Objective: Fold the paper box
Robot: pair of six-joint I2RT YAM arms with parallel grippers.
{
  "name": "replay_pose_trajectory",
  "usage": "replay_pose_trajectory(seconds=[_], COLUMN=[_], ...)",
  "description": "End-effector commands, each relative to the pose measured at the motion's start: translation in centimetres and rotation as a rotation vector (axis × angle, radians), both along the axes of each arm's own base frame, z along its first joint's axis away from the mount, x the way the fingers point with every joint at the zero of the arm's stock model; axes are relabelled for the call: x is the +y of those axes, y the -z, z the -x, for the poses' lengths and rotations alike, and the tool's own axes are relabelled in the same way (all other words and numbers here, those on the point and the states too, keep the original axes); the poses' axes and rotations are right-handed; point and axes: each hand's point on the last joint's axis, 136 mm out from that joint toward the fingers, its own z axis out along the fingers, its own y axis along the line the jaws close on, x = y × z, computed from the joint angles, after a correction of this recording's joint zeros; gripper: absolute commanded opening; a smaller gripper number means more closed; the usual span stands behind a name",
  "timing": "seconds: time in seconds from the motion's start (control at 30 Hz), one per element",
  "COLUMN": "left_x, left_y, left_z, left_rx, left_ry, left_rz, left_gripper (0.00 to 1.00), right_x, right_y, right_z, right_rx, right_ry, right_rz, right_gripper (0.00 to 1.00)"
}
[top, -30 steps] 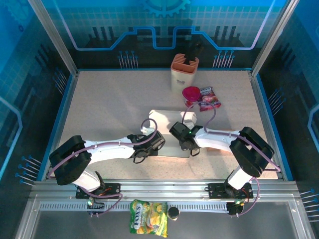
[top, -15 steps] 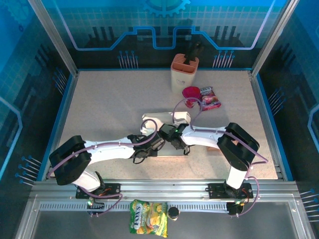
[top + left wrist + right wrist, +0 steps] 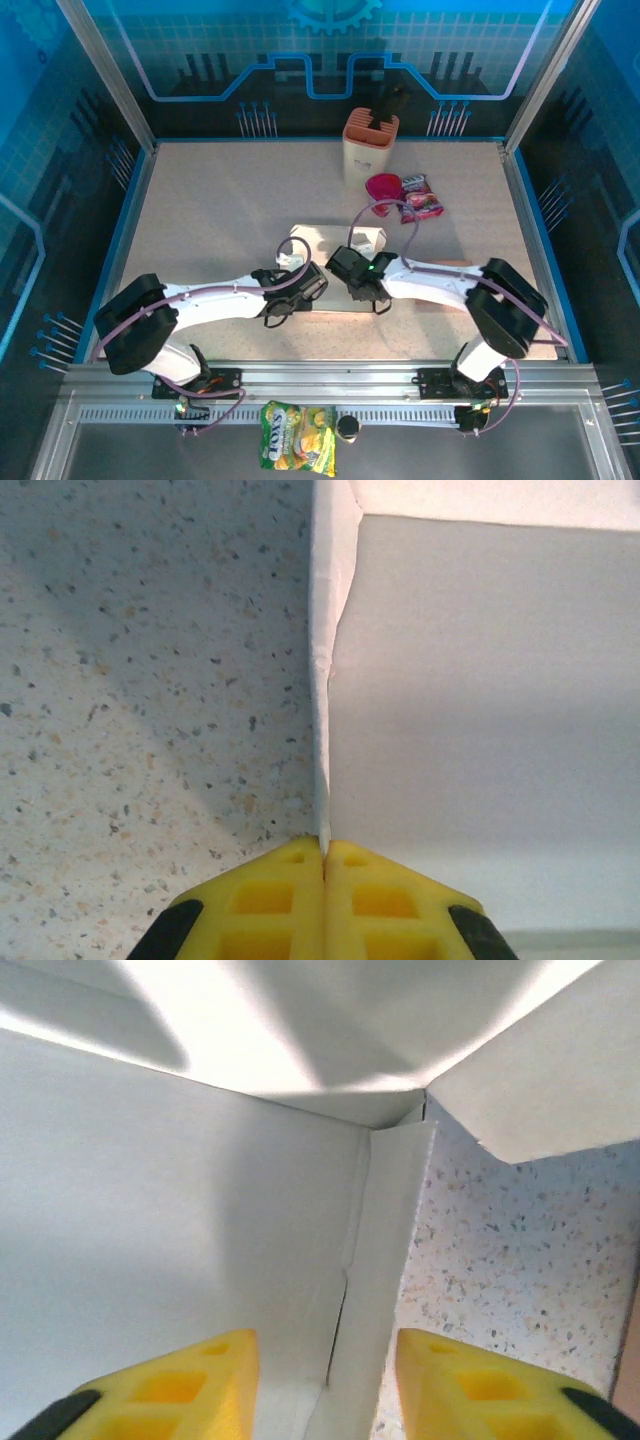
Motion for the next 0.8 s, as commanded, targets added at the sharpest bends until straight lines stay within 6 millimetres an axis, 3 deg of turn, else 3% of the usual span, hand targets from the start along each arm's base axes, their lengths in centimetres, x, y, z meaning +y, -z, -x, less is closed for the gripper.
replay_pose_trajectory(seconds=[0.0,0.17,0.3,0.53,0.63,0.77], left_x=[0.8,1.0,1.2,1.7,2.3,3.0], left_y=[-1.1,-1.5,-1.6,-2.5,-4.0,-7.5], left_z=[-0.7,-1.0,-1.1,-1.1,-1.3,-2.4], left_rx=[-0.04,-0.041,-0.038,-0.041,-0.053,-0.085], left_ry=[-0.042,-0.033,-0.026,-0.015,-0.01,0.023], left_rz=[-0.001,-0.004,-0.017,-0.025,-0.027,0.029], left_gripper=[0.0,0.03,0.16,0.36,0.46,0.55], right_x=[0.6,0.0,-1.2,-2.9,-3.4,-2.8], right_y=[-2.4,-5.1,-7.4,-10.1,-9.9,-10.5], right_z=[0.2,0.7,0.6,-1.6,-2.7,-3.6], right_rx=[-0.018,-0.017,-0.03,-0.041,-0.005,-0.008], right_ry=[-0.056,-0.118,-0.146,-0.215,-0.197,-0.198], right_rz=[-0.098,-0.192,-0.258,-0.378,-0.383,-0.399], right_gripper=[0.49,0.55,0.57,0.58,0.55,0.52])
